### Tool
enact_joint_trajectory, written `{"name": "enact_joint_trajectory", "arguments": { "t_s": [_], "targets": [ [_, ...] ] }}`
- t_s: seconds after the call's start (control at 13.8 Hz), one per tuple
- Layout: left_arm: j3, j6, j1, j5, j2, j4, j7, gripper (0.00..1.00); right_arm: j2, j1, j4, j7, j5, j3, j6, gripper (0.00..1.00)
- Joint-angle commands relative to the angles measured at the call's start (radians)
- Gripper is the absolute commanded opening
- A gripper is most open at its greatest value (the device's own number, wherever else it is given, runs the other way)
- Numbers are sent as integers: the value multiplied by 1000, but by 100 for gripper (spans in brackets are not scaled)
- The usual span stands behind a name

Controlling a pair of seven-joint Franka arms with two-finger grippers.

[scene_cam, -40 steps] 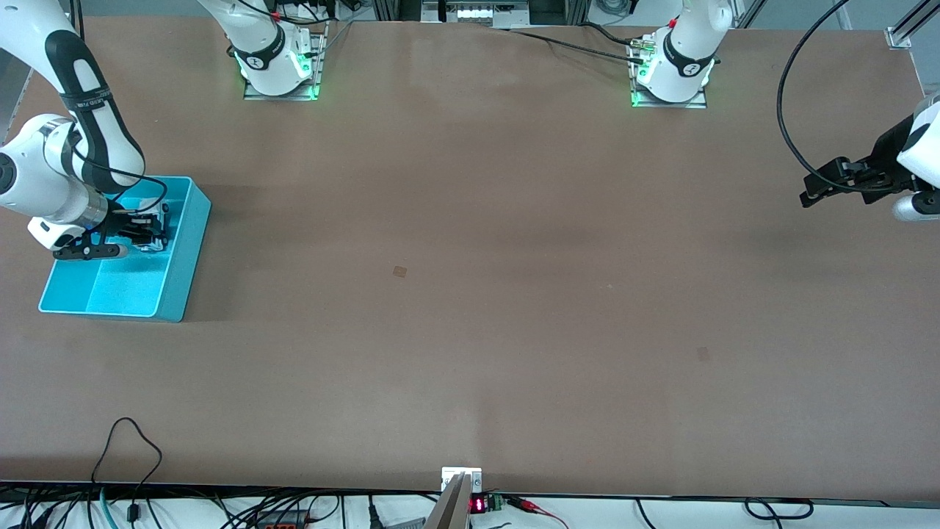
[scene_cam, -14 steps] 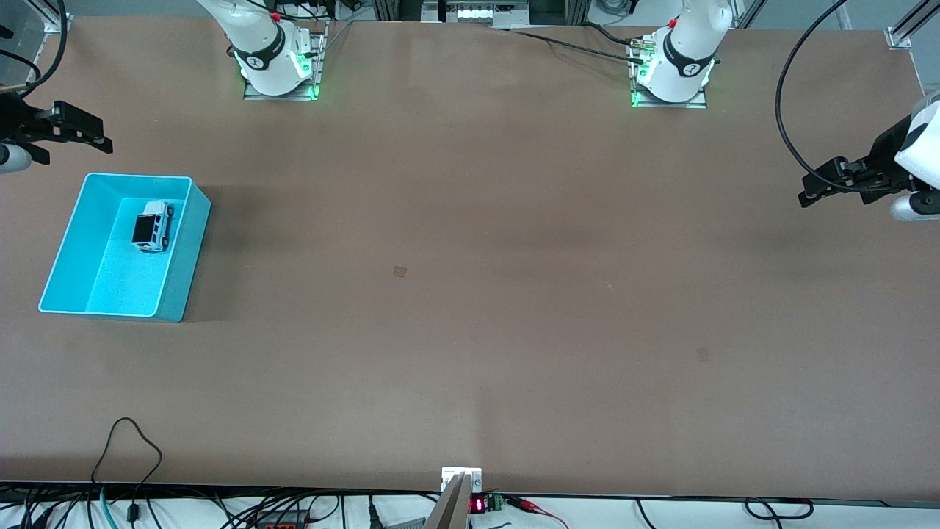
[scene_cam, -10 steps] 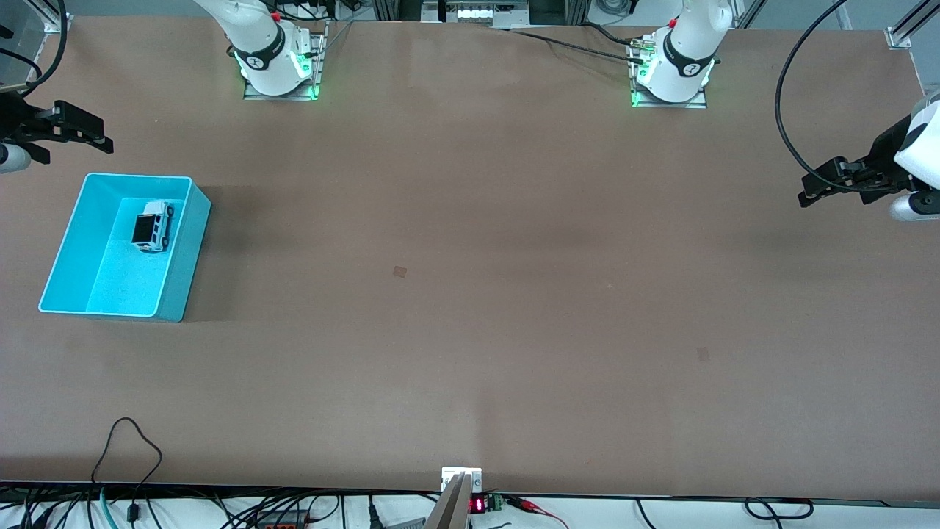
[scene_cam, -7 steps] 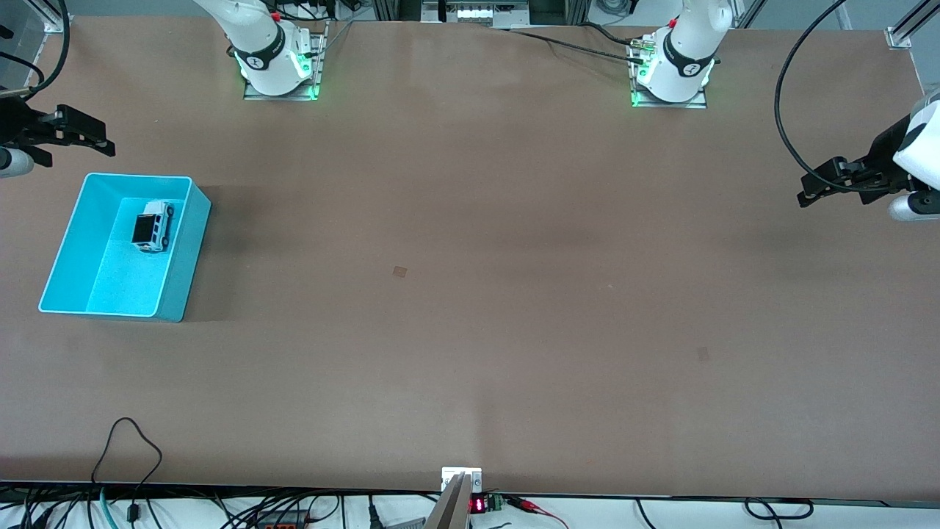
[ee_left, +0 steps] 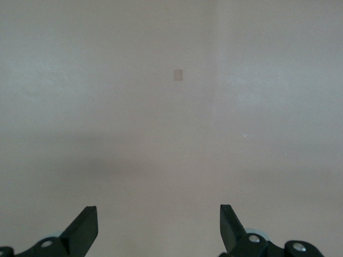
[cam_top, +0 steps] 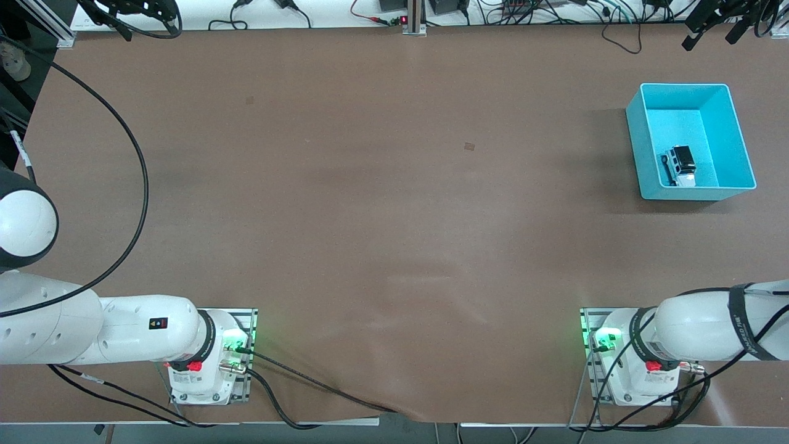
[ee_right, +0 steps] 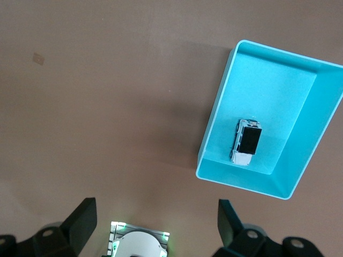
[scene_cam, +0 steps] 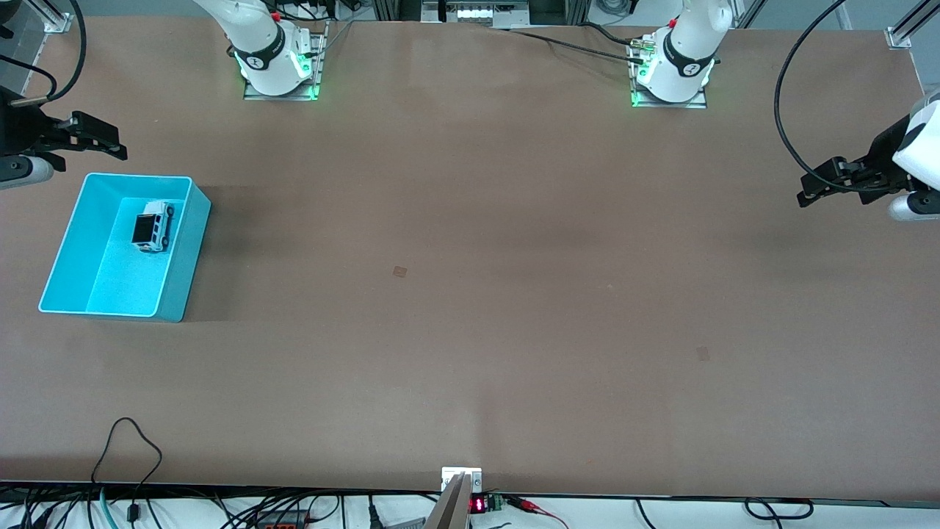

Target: Wind and store white jeep toy

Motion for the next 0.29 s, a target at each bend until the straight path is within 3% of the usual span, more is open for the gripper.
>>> {"name": "enact_joint_trajectory", "arguments": {
  "t_s": [0.0, 0.22],
  "targets": [
    [-2, -4, 4, -26, -15, -12, 11, 100, -8, 1, -5, 6, -7, 2, 1, 100],
    [-2, -4, 4, -26, -15, -12, 11, 100, -8, 1, -5, 6, -7, 6, 1, 100]
  ]
}}
